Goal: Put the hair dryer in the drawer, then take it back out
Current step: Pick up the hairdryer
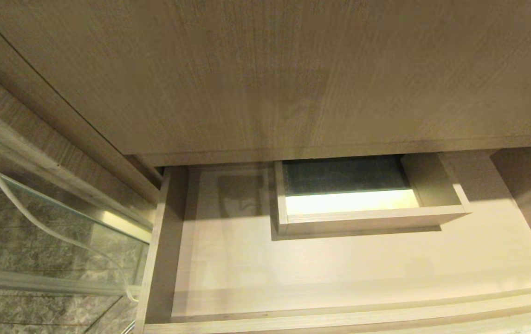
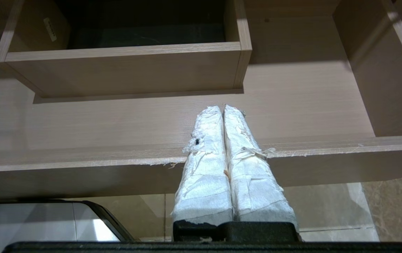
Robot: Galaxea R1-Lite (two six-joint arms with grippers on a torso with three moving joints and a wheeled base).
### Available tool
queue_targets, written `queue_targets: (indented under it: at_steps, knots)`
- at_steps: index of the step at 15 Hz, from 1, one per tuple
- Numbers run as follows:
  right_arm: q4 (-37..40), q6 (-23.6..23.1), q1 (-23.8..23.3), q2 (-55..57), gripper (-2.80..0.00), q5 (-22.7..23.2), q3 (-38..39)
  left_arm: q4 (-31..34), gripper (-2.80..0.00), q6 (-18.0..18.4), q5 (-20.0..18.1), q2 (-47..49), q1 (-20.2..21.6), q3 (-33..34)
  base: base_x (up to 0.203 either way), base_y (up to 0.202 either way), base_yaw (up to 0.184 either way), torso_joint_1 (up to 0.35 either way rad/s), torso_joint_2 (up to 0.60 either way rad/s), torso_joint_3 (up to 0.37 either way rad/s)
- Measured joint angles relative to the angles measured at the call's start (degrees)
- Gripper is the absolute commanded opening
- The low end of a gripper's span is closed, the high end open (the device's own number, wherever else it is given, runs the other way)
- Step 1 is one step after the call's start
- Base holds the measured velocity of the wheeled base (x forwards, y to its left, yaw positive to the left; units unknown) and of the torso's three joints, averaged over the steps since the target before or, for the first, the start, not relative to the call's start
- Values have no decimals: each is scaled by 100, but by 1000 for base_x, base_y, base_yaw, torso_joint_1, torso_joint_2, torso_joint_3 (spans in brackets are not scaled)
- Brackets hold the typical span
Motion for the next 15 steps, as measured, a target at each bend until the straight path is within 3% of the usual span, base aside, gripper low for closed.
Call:
queue_targets:
  at_steps: [15]
  knots:
    - [2,0,2,3,-280,-1,0,-2,-280,-8,0,0,0,0,0,0,0,0,0,0]
